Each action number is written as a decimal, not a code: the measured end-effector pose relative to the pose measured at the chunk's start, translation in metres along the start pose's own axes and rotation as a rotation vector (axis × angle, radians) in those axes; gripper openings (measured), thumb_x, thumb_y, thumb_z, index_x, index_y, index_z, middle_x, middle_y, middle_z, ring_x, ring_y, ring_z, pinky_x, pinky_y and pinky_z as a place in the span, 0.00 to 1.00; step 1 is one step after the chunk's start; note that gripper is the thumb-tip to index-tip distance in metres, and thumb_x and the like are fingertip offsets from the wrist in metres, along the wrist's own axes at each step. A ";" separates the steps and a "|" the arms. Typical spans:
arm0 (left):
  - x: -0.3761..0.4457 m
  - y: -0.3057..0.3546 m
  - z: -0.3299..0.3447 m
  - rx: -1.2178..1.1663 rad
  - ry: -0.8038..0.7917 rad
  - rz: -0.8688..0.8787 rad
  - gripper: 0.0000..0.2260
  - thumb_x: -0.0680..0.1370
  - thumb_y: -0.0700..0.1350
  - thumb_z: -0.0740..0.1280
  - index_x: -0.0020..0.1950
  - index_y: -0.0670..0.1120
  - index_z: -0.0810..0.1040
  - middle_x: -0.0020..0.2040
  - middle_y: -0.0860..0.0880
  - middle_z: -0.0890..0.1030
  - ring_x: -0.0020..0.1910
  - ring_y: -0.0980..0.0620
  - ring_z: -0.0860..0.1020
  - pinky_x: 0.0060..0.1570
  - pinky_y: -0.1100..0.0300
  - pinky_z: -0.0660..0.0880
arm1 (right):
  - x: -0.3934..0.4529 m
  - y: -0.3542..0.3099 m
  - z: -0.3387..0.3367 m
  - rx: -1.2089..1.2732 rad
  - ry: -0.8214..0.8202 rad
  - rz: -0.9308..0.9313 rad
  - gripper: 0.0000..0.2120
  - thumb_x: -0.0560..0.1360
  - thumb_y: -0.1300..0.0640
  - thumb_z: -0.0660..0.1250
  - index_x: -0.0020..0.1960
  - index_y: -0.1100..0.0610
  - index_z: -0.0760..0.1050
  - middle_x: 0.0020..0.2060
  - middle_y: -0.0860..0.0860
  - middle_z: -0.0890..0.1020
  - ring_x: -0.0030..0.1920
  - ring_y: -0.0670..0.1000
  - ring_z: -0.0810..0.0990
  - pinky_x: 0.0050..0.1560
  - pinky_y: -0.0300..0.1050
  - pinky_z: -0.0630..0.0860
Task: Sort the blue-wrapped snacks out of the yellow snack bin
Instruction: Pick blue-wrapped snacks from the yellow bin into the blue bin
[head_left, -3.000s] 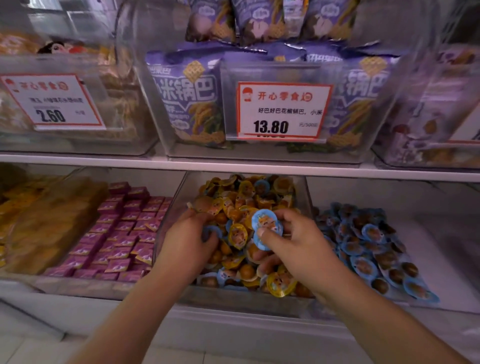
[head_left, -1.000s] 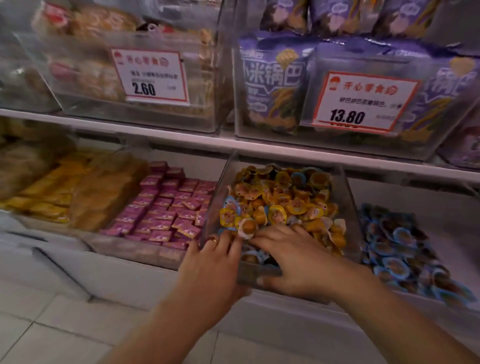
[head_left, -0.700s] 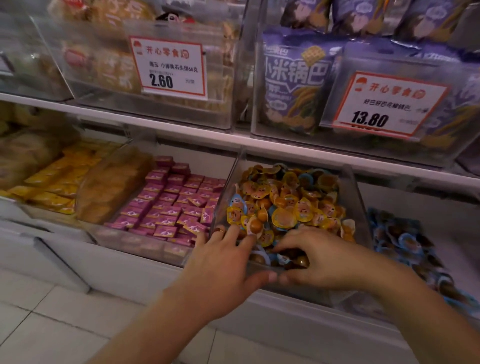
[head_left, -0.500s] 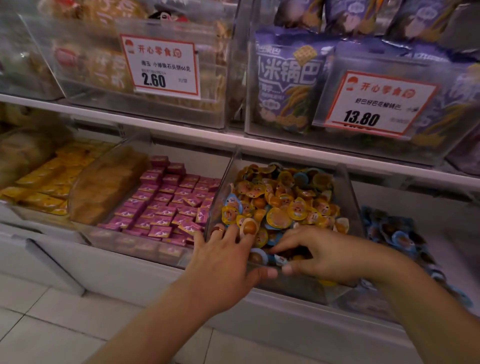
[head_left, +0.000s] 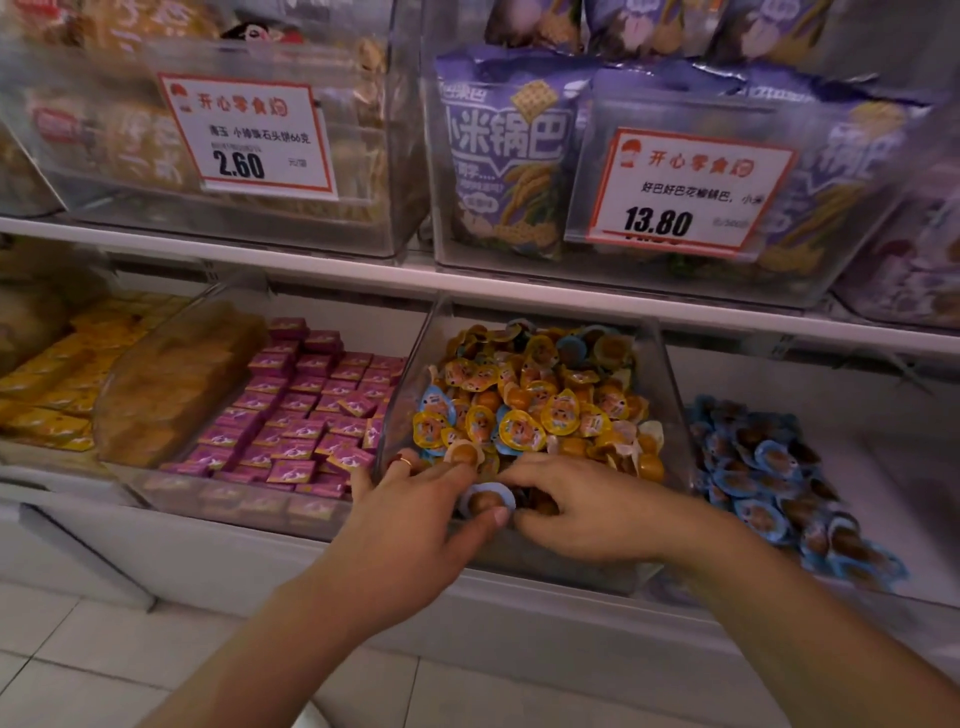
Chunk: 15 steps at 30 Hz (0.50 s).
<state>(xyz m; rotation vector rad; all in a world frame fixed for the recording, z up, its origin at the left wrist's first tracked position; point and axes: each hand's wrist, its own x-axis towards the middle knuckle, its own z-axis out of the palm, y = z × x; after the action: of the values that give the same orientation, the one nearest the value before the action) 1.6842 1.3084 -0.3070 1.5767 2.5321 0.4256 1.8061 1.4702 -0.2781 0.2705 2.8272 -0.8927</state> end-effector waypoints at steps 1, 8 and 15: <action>0.000 -0.001 0.000 -0.030 0.032 -0.003 0.20 0.77 0.69 0.51 0.58 0.59 0.72 0.43 0.64 0.70 0.56 0.54 0.66 0.59 0.46 0.61 | -0.001 0.001 -0.001 0.027 -0.010 -0.002 0.06 0.76 0.48 0.64 0.53 0.43 0.75 0.43 0.42 0.77 0.44 0.44 0.76 0.46 0.49 0.76; 0.000 -0.002 0.000 -0.120 0.467 -0.001 0.16 0.71 0.63 0.61 0.35 0.51 0.75 0.27 0.59 0.65 0.37 0.50 0.71 0.51 0.49 0.67 | 0.000 0.009 0.004 -0.100 -0.018 -0.022 0.29 0.70 0.35 0.66 0.69 0.40 0.69 0.60 0.39 0.76 0.56 0.40 0.73 0.54 0.41 0.74; 0.005 -0.001 -0.005 -0.243 0.643 -0.030 0.16 0.72 0.61 0.63 0.36 0.50 0.76 0.31 0.59 0.69 0.39 0.52 0.68 0.52 0.45 0.69 | 0.005 0.012 0.004 0.010 0.031 -0.011 0.22 0.70 0.42 0.74 0.62 0.42 0.77 0.52 0.39 0.80 0.51 0.40 0.78 0.52 0.44 0.79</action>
<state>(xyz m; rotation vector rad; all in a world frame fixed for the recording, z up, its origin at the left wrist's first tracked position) 1.6797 1.3110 -0.3022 1.4760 2.7671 1.3694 1.8041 1.4779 -0.2891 0.2735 2.8563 -0.9124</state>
